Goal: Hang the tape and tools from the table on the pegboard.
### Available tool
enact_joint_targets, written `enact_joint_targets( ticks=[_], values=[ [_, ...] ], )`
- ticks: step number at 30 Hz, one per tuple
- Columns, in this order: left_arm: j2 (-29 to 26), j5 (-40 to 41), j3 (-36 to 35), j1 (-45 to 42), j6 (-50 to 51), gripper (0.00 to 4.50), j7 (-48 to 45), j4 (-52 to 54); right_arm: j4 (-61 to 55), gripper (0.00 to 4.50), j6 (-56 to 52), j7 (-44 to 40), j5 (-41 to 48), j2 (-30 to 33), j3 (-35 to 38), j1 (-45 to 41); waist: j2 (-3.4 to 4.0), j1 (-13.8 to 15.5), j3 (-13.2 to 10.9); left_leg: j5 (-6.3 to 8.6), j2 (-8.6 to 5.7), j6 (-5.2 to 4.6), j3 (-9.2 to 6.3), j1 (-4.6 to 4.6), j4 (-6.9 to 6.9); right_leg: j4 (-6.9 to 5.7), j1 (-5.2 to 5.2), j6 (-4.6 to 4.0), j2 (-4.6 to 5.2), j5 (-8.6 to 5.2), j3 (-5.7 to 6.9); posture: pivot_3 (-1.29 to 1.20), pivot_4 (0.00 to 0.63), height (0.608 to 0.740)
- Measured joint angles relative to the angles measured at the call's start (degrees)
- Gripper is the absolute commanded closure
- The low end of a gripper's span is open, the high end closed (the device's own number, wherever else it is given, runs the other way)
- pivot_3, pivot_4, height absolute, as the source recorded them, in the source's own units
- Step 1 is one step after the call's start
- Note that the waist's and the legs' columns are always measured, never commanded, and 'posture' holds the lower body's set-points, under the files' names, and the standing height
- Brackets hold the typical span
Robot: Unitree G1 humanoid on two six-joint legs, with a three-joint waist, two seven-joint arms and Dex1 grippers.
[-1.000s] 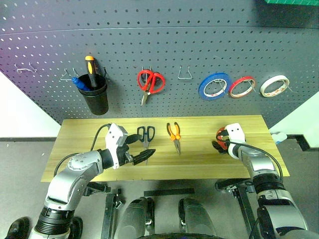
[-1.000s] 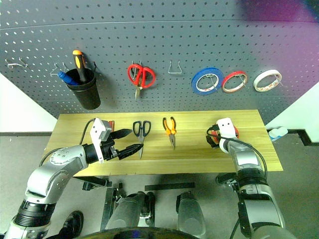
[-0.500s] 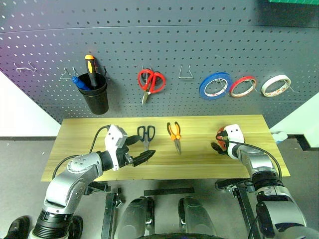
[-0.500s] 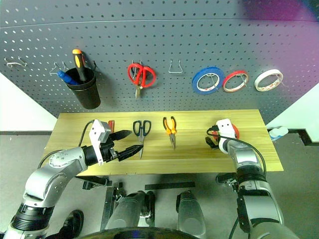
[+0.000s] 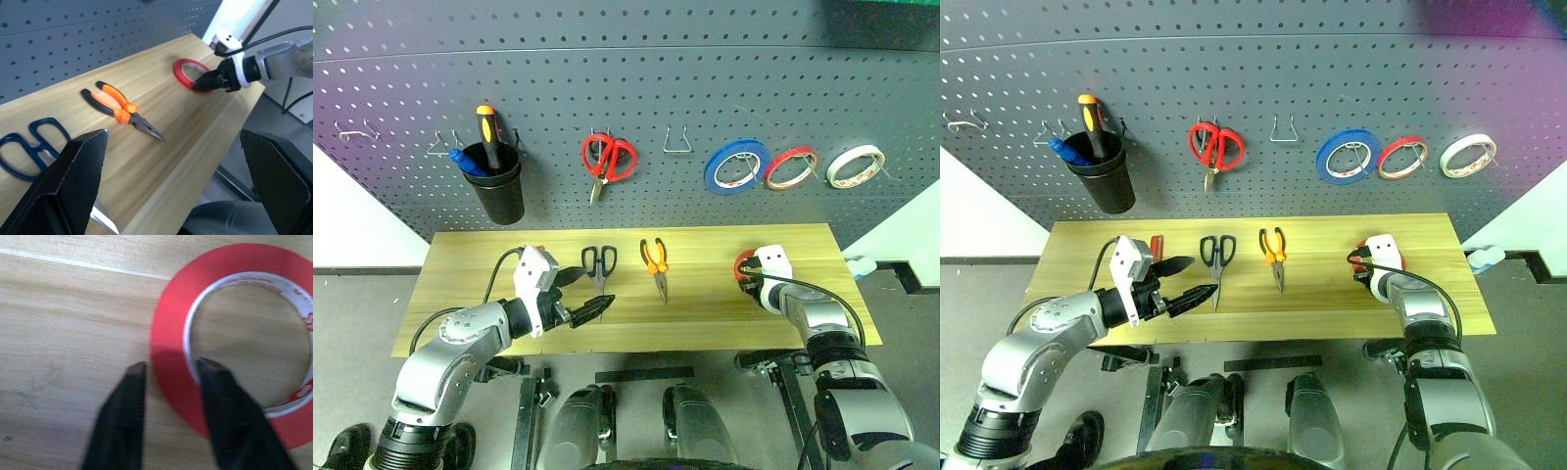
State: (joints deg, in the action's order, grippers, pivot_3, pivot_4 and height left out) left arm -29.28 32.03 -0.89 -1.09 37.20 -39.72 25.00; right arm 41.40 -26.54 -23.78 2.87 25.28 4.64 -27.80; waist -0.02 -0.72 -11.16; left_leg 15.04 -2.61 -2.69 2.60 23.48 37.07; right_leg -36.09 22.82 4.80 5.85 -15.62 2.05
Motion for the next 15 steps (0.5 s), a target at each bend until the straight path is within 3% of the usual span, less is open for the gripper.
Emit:
enact_joint_targets(
  ticks=[15],
  values=[
    [0.1, 0.3, 0.0, -0.1, 0.0, 0.00, 0.4, 0.0, 0.0, 3.88, 0.5, -0.3, 0.3, -0.2, 0.2, 0.0, -0.02, 0.0, 0.0, 0.08, 0.00, 0.14, 0.00, 0.02, -0.02, 0.01, 0.04, 0.00, 0.00, 0.00, 0.00, 0.05, 0.191, 0.740]
  ],
)
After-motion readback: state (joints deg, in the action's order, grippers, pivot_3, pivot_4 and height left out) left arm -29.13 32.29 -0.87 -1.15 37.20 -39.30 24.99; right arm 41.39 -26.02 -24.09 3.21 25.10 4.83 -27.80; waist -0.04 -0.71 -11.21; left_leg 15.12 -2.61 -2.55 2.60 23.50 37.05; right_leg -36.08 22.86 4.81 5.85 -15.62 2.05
